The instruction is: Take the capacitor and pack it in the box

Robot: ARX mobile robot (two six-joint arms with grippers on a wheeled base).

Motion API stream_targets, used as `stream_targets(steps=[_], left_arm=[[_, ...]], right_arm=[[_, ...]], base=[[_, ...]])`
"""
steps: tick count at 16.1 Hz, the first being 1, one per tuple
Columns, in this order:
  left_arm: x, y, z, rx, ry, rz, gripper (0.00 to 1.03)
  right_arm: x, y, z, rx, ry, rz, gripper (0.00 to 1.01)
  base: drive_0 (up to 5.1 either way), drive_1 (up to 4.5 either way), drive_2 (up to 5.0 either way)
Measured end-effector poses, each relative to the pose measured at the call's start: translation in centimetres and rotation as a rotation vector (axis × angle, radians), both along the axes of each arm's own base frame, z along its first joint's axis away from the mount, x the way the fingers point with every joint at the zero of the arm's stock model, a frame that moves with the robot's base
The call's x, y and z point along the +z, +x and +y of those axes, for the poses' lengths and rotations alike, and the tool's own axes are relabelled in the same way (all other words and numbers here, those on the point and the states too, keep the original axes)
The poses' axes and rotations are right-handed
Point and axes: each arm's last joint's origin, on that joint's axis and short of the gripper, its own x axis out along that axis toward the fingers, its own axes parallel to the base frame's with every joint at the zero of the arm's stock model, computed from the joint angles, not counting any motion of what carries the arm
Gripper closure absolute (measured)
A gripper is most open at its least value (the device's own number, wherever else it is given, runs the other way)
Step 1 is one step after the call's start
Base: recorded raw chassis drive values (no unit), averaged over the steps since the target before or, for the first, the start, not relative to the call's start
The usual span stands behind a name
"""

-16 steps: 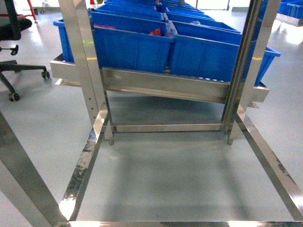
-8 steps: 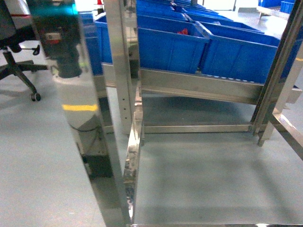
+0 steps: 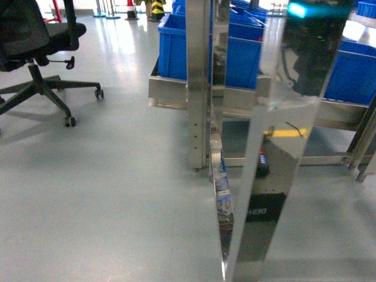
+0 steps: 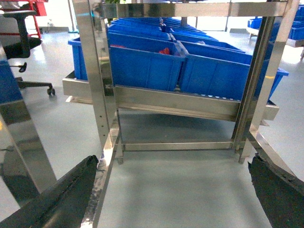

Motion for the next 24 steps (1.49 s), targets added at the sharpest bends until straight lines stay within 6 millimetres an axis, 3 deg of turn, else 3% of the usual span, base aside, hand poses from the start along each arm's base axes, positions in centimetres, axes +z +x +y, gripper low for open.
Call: stream_targets(steps=[24], left_arm=[[0.02,0.00,0.00,-0.001,0.000,-0.002,0.59]], right_arm=[[-0.01,0.00,0.00,0.000,0.000,0.001,0.03]], base=[[-4.9,2.44,2.4]])
